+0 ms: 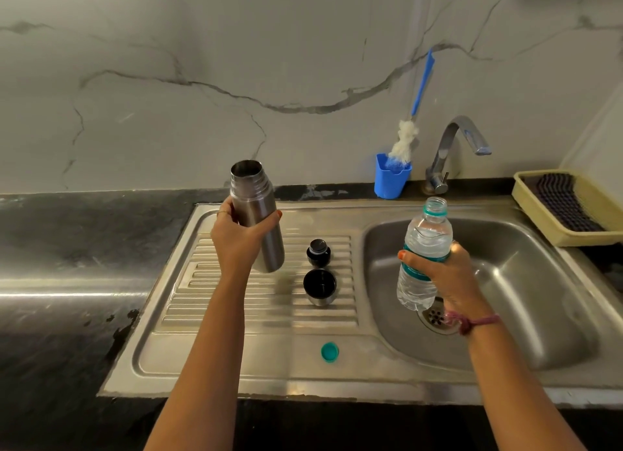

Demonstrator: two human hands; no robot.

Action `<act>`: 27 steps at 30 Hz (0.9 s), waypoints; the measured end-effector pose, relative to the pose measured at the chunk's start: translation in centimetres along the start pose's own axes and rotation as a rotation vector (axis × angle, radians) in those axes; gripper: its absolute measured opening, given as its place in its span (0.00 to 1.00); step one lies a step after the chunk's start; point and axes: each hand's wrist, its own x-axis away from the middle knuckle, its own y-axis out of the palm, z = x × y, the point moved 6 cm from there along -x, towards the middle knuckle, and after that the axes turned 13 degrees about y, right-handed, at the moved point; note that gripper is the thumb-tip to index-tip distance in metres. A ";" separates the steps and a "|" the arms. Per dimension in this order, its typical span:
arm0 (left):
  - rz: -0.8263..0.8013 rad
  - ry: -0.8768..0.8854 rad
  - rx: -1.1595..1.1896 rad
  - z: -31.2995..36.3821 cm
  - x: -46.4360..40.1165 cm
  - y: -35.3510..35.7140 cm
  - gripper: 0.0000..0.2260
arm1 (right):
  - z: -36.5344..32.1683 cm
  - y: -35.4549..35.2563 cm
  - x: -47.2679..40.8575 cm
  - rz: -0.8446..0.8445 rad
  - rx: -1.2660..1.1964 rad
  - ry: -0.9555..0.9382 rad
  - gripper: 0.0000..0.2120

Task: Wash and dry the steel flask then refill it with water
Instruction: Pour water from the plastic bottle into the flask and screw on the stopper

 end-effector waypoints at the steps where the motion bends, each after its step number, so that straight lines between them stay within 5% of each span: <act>1: -0.004 0.028 0.011 1.0 -0.2 0.2 0.27 | -0.2 -0.1 0.0 -0.004 -0.003 -0.001 0.15; 12: -0.233 0.152 0.115 9.7 1.7 7.7 0.25 | -2.8 -4.3 -0.9 0.051 0.119 -0.050 0.15; 27: -0.448 0.107 0.117 10.4 11.2 19.8 0.32 | -5.1 -12.6 -1.7 0.151 0.370 -0.158 0.18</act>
